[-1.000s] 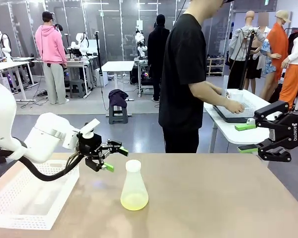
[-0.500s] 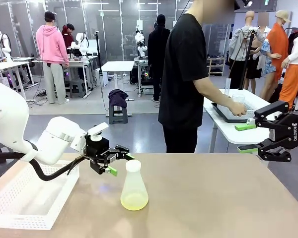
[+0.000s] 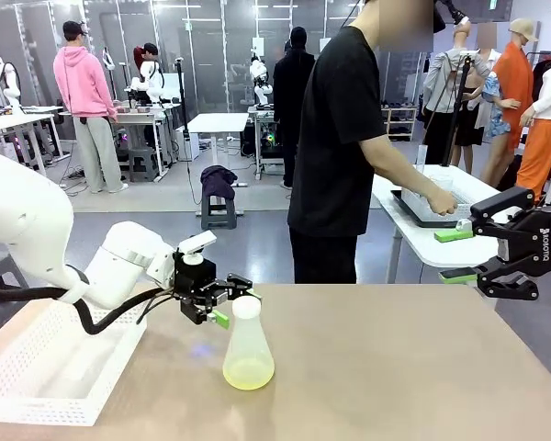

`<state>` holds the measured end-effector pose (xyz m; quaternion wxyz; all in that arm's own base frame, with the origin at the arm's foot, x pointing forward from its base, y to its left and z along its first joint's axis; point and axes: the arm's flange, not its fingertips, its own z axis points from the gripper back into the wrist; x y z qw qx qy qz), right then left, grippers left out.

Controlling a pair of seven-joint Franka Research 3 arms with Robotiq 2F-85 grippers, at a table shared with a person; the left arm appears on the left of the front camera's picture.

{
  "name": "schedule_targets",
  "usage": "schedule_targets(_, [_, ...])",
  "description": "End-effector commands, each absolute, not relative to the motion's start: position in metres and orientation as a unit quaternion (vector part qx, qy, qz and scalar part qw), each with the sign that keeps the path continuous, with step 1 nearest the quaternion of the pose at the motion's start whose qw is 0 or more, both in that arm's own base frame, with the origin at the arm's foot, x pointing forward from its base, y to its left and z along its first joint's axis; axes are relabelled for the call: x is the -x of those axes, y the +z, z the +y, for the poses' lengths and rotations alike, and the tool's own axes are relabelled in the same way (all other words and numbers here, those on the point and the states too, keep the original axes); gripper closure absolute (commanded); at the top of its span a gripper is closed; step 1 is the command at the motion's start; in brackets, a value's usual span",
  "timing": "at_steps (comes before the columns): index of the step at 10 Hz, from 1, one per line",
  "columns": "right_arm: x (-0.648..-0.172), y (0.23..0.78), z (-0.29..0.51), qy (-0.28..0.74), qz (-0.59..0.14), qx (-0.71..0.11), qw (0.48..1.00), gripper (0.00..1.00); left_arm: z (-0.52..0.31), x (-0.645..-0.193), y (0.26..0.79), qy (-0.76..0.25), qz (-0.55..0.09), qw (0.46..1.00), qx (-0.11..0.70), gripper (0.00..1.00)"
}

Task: Prepare the solutions needed for the experiment.
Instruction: When the human places the Big flask in the center of the table, pick up the Big flask and place it in the left Organizing basket.

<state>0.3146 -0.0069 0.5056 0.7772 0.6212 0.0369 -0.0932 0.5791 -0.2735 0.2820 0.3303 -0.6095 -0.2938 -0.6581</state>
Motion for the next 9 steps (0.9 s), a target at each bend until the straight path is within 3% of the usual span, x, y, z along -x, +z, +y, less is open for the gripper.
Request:
schedule_targets(1, [-0.316,0.507,-0.007,-0.089,0.034,-0.628,0.773,0.45,-0.282,-0.59,0.281,-0.656,-0.277,0.322,0.624,0.0])
schedule_targets(9, [-0.316,0.507,-0.007,-0.089,0.034,-0.628,0.773,0.45,-0.303,-0.585,0.27,-0.651,-0.233,0.289,0.662,0.0])
